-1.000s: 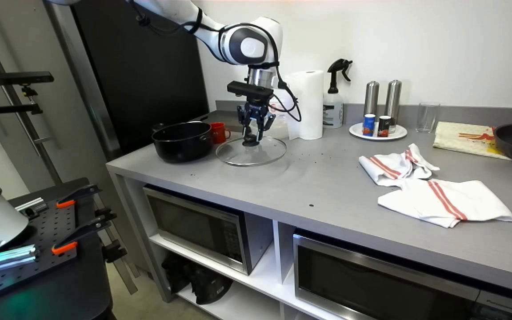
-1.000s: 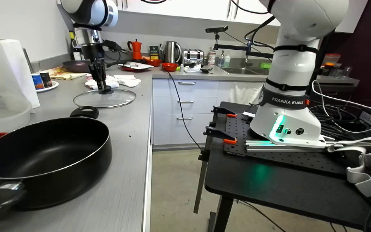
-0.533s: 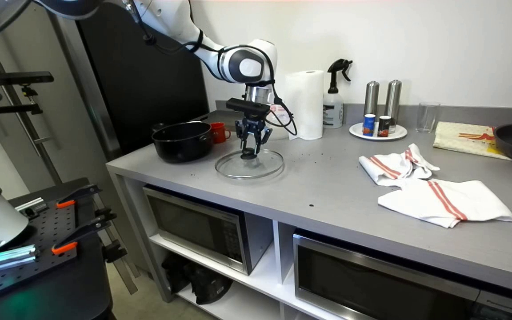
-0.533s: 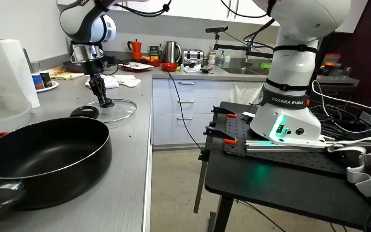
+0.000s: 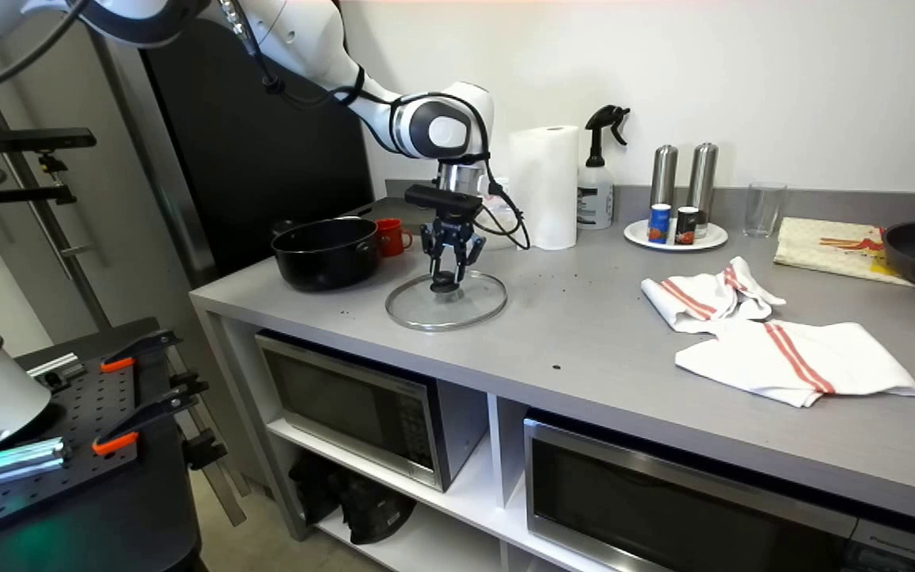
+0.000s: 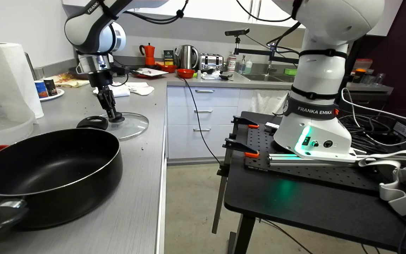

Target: Remove the lid from the pot

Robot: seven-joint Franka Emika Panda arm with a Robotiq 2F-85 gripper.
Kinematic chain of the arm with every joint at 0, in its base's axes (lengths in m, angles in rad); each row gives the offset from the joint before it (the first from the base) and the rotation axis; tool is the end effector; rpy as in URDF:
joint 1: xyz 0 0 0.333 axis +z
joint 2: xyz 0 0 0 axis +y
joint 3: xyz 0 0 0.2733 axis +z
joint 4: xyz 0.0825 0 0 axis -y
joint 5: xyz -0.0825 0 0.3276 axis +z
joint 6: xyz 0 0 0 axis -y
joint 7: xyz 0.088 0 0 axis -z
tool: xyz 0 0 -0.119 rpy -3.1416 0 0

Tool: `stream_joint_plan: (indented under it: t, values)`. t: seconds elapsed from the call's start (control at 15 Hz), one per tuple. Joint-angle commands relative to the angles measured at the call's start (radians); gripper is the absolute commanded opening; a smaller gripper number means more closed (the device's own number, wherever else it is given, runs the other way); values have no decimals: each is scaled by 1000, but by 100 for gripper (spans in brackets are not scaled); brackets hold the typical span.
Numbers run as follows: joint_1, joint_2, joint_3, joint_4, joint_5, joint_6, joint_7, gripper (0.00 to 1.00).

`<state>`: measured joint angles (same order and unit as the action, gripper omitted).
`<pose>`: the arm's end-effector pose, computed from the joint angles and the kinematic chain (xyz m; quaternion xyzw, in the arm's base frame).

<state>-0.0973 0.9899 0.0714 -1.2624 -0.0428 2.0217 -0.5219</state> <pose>0.6383 -0.0283 0.1367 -0.9633 -0.2428 0.1060 0.0437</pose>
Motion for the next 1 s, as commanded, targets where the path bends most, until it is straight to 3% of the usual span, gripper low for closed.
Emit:
stream_joint_plan:
  t: [0.0, 0.07, 0.2, 0.4, 0.93]
  values:
    - [9, 13, 0, 43, -16, -12, 18, 43]
    - [9, 15, 0, 46, -16, -13, 18, 74]
    - [10, 15, 0, 49, -15, -14, 19, 80]
    - [10, 12, 1, 59, -14, -14, 20, 100]
    - [-1, 7, 9, 55, -6, -4, 5, 100]
